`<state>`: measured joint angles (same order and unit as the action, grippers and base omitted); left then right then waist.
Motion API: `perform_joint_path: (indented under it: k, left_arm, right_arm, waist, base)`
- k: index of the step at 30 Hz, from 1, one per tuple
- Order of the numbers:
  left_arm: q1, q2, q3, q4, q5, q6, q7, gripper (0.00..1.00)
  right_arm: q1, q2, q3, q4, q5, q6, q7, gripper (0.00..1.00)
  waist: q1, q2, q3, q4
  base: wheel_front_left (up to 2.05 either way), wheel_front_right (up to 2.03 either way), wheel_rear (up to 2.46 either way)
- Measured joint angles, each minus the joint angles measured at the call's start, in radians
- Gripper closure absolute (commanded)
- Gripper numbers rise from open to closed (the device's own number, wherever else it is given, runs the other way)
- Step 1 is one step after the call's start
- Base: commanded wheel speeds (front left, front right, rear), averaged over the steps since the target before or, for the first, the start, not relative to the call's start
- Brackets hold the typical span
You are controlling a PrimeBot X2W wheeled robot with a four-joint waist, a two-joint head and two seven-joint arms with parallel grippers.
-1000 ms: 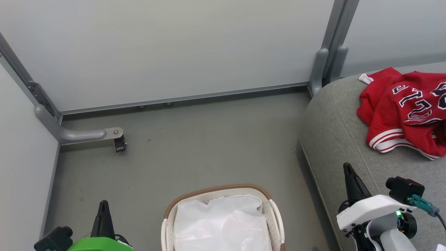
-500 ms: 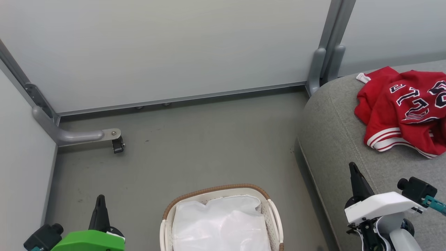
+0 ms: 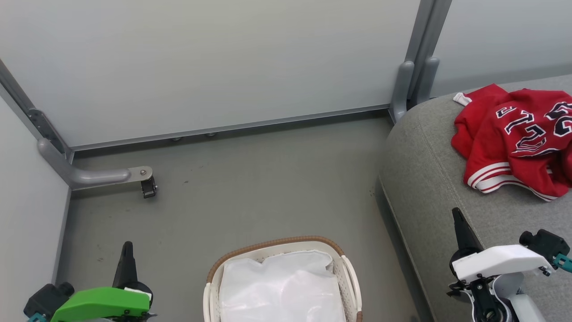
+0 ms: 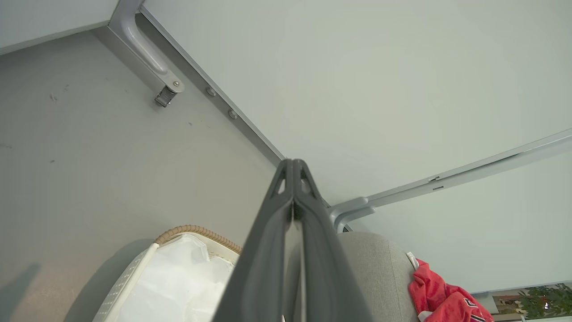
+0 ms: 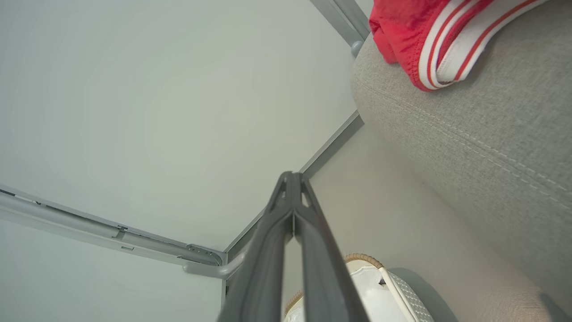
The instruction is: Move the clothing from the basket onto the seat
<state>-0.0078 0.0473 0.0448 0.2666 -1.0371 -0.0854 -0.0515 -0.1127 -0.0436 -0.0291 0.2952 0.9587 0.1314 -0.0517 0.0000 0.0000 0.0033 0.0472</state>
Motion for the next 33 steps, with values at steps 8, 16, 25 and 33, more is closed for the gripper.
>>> perform_joint_path:
  k: [8, 16, 25, 33]
  left_arm:
    - [-0.014, 0.0, 0.011, -0.002, -0.084, -0.005, 0.024, 1.0]
    - [-0.026, 0.0, 0.019, -0.005, -0.157, -0.012, 0.046, 1.0]
    - [-0.039, 0.0, 0.028, -0.007, -0.235, -0.019, 0.07, 1.0]
    - [-0.049, 0.0, 0.037, -0.009, -0.3, -0.021, 0.087, 1.0]
  right_arm:
    - [0.0, -0.001, -0.013, -0.007, 0.094, 0.0, 0.026, 1.0]
    - [0.0, -0.001, -0.024, -0.014, 0.179, 0.0, 0.046, 1.0]
    - [0.0, -0.001, -0.035, -0.021, 0.269, 0.0, 0.069, 1.0]
    - [0.0, -0.002, -0.045, -0.026, 0.344, 0.0, 0.087, 1.0]
  waist:
    - [0.0, 0.0, 0.0, -0.005]
    - [0.0, 0.0, 0.0, -0.01]
    - [0.0, 0.0, 0.0, -0.016]
    - [0.0, 0.0, 0.0, -0.021]
  base:
    - [0.0, 0.0, 0.0]
    - [0.0, 0.0, 0.0]
    - [0.0, 0.0, 0.0]
    - [0.0, 0.0, 0.0]
